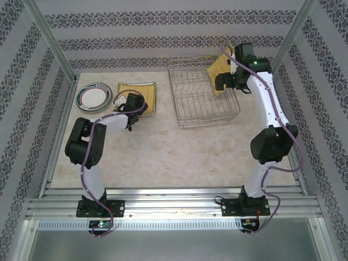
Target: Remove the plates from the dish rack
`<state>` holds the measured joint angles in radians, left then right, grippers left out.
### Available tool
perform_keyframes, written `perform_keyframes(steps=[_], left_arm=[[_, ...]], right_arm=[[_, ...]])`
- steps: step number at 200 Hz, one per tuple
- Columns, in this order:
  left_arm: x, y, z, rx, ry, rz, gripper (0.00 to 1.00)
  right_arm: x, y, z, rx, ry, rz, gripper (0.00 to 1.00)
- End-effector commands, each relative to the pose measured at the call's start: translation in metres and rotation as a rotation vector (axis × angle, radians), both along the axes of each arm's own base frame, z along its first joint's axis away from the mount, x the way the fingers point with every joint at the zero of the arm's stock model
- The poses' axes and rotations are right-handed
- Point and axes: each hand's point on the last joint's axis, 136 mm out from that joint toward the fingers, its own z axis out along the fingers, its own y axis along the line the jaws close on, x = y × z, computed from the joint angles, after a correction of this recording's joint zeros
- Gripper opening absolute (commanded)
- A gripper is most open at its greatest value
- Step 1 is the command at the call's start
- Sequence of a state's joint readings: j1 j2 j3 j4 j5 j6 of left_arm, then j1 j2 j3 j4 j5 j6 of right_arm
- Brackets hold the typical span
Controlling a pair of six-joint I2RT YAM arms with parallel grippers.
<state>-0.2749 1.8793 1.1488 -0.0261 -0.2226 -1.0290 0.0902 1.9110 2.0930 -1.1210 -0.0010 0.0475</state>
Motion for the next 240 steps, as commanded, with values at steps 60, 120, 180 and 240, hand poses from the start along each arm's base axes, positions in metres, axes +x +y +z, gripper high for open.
perform_keyframes(steps=[60, 120, 180, 240], left_arm=[[-0.035, -0.001, 0.099, 0.366, 0.095, -0.555, 1.0], [-0.007, 0.008, 0.105, 0.349, 0.29, -0.769, 1.0], [0.023, 0.012, 0.106, 0.247, 0.319, -0.824, 1.0], [0.035, 0.012, 0.105, 0.231, 0.297, -0.814, 1.0]], right_arm=[[0.07, -0.05, 0.028, -0.144, -0.143, -0.087, 0.98], [0.133, -0.07, -0.002, -0.07, -0.222, -0.107, 0.96], [0.165, -0.062, -0.025, 0.045, -0.271, -0.078, 0.81], [0.169, -0.048, -0.028, 0.024, -0.279, -0.105, 0.44]])
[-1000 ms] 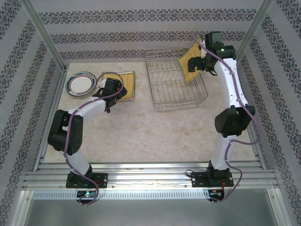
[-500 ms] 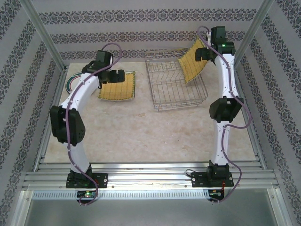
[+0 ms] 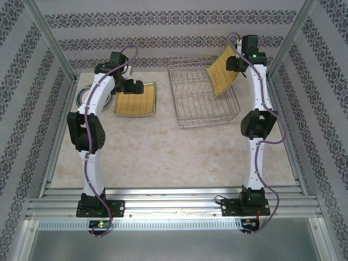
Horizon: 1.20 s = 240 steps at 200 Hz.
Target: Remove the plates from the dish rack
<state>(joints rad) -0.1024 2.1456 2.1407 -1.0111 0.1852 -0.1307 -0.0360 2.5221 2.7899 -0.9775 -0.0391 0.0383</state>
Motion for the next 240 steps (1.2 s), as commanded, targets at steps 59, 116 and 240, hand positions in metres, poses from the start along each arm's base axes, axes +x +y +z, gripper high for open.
perform_keyframes(steps=[59, 116, 240], left_arm=[[0.001, 0.004, 0.001, -0.009, 0.019, -0.014, 1.0], [0.0, 0.003, 0.0, -0.014, 0.016, -0.014, 1.0], [-0.003, 0.009, 0.005, -0.005, -0.011, 0.0, 1.0]], right_arm=[[0.002, 0.014, 0.009, -0.044, -0.027, -0.064, 0.0], [-0.003, -0.012, 0.011, -0.13, -0.033, -0.251, 0.0], [-0.005, -0.034, 0.043, -0.224, -0.129, -0.384, 0.0]])
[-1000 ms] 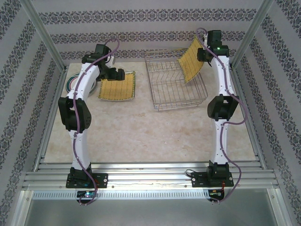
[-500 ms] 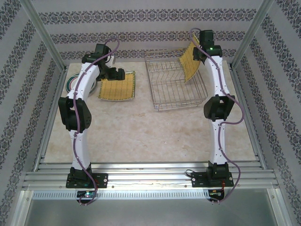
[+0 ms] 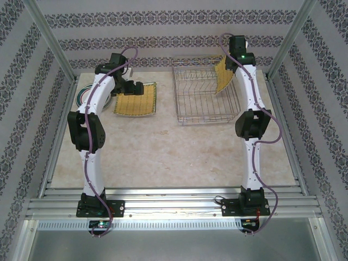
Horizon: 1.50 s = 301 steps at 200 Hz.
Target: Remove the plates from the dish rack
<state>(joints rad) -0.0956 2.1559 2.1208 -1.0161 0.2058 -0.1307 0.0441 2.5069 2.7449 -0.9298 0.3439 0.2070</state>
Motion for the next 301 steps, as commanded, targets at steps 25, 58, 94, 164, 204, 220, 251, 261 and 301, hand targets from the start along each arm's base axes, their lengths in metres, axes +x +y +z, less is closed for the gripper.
perform_keyframes(steps=[25, 58, 94, 164, 204, 220, 251, 261, 301], left_arm=[[0.0, 0.011, 0.019, 0.017, -0.047, 0.005, 1.0], [-0.003, 0.012, 0.024, 0.026, -0.054, 0.007, 1.0], [-0.006, 0.013, 0.032, 0.021, -0.072, 0.008, 1.0], [-0.02, 0.015, 0.037, 0.025, -0.077, 0.016, 1.0], [-0.024, 0.019, 0.036, 0.043, -0.075, 0.036, 1.0], [-0.024, 0.019, 0.035, 0.043, -0.072, 0.036, 1.0], [-0.024, 0.018, 0.036, 0.037, -0.078, 0.035, 1.0], [-0.024, 0.018, 0.036, 0.032, -0.08, 0.035, 1.0], [-0.022, 0.02, 0.034, 0.044, -0.079, 0.039, 1.0]], right_arm=[[-0.007, -0.01, 0.064, -0.085, -0.132, -0.049, 0.0], [-0.017, -0.007, 0.11, -0.11, -0.212, -0.043, 0.0], [-0.035, 0.004, 0.153, -0.104, -0.277, 0.007, 0.0], [-0.085, 0.028, 0.227, -0.156, -0.367, 0.07, 0.0], [-0.111, 0.051, 0.236, 0.131, -0.41, 0.185, 0.0], [-0.12, 0.061, 0.232, 0.289, -0.415, 0.239, 0.0], [-0.135, 0.075, 0.212, 0.634, -0.449, 0.314, 0.0], [-0.139, 0.079, 0.208, 0.766, -0.489, 0.344, 0.0], [-0.155, 0.097, 0.165, 1.152, -0.519, 0.44, 0.0]])
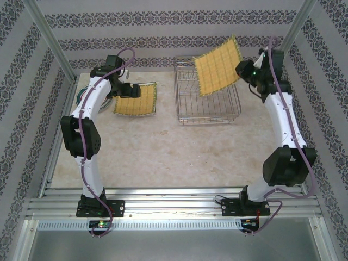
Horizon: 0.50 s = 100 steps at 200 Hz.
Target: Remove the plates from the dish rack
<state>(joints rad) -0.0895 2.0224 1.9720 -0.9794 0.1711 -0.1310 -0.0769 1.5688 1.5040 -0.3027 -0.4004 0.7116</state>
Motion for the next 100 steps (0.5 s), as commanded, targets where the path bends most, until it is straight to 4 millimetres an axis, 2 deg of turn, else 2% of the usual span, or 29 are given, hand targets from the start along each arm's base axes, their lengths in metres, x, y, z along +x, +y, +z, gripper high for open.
perform_keyframes(steps=[1, 18, 50, 81, 100], left_arm=[[0.001, 0.008, 0.018, 0.016, -0.055, 0.017, 1.0], [0.002, 0.009, 0.017, 0.018, -0.052, 0.016, 1.0], [0.002, 0.007, 0.019, 0.009, -0.056, 0.01, 1.0], [0.005, 0.002, 0.024, -0.027, -0.072, 0.013, 1.0], [0.006, -0.006, 0.035, -0.071, -0.108, -0.006, 1.0]], right_arm=[[-0.009, 0.037, 0.064, 0.32, -0.275, 0.191, 0.0], [-0.014, 0.047, 0.043, 0.416, -0.272, 0.242, 0.0], [-0.02, 0.051, 0.006, 0.458, -0.221, 0.254, 0.0], [-0.023, 0.055, -0.008, 0.475, -0.2, 0.257, 0.0], [-0.022, 0.057, -0.014, 0.478, -0.189, 0.259, 0.0]])
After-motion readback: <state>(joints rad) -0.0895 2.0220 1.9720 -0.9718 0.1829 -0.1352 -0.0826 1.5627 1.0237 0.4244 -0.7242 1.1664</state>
